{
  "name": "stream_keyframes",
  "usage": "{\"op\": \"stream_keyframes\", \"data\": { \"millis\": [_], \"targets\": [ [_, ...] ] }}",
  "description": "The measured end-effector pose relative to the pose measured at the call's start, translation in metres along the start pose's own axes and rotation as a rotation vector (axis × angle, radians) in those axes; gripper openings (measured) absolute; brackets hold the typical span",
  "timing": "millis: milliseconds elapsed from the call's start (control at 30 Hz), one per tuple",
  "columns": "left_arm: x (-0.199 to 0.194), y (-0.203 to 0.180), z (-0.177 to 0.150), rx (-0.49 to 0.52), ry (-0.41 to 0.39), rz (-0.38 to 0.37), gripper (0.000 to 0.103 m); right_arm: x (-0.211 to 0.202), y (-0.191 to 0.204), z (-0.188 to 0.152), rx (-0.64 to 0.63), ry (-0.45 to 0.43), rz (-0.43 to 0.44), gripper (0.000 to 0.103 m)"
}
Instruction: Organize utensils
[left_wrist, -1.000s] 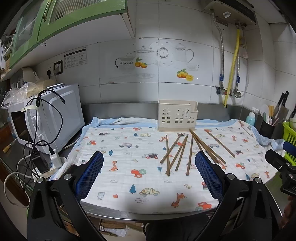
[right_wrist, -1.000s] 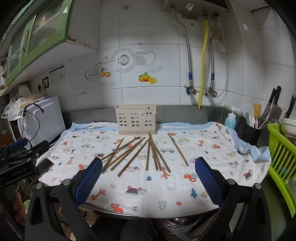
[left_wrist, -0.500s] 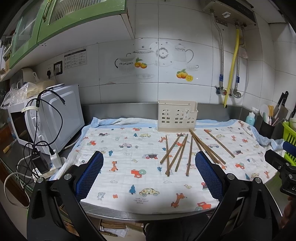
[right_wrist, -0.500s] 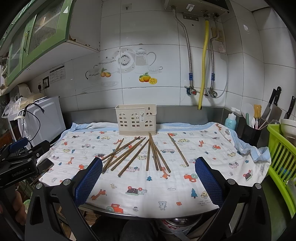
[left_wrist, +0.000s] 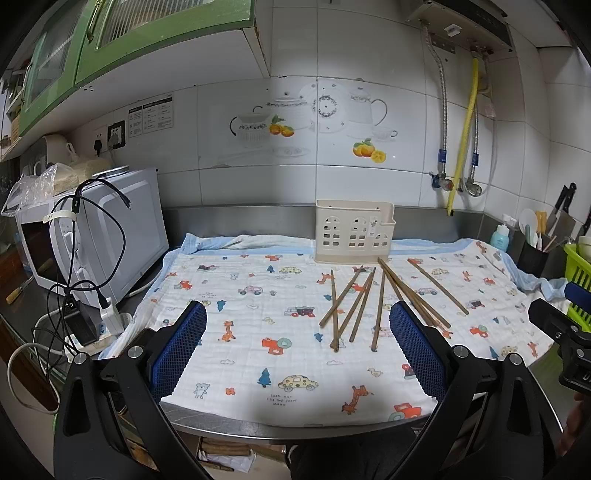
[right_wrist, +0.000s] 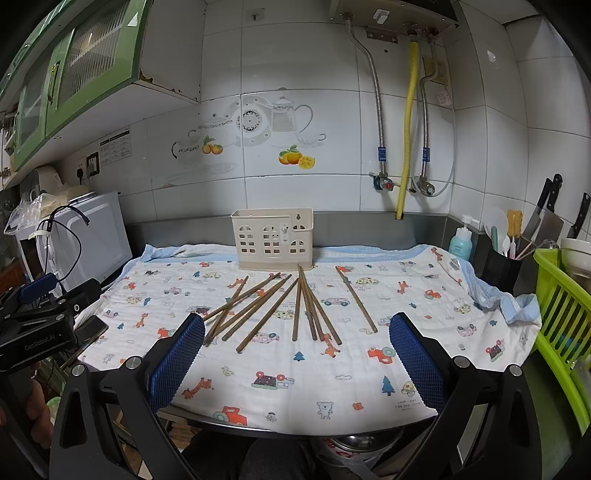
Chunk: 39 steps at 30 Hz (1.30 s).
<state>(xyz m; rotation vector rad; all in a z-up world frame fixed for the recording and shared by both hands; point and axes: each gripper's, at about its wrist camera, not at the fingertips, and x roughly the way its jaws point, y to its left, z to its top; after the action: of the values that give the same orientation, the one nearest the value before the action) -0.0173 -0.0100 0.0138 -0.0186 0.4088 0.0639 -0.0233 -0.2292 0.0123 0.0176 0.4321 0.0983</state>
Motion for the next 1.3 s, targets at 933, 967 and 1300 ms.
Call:
{"op": "stream_keyframes", "data": {
  "millis": [933,967,1300],
  "targets": [
    [0.007,0.002,0.000,-0.004,0.015,-0.006,0.098,0.006,0.003,-0.002,-0.001,0.011,0.004,0.097],
    [0.008,0.003,0.000,-0.003,0.016,-0.006,0.098,0.007,0.003,-0.002,-0.001,0.013,0.004,0.097],
    [0.023,0.000,0.001,0.002,0.037,-0.010,0.098,0.022,-0.001,-0.002,-0.011,0.034,0.006,0.097]
  ]
}}
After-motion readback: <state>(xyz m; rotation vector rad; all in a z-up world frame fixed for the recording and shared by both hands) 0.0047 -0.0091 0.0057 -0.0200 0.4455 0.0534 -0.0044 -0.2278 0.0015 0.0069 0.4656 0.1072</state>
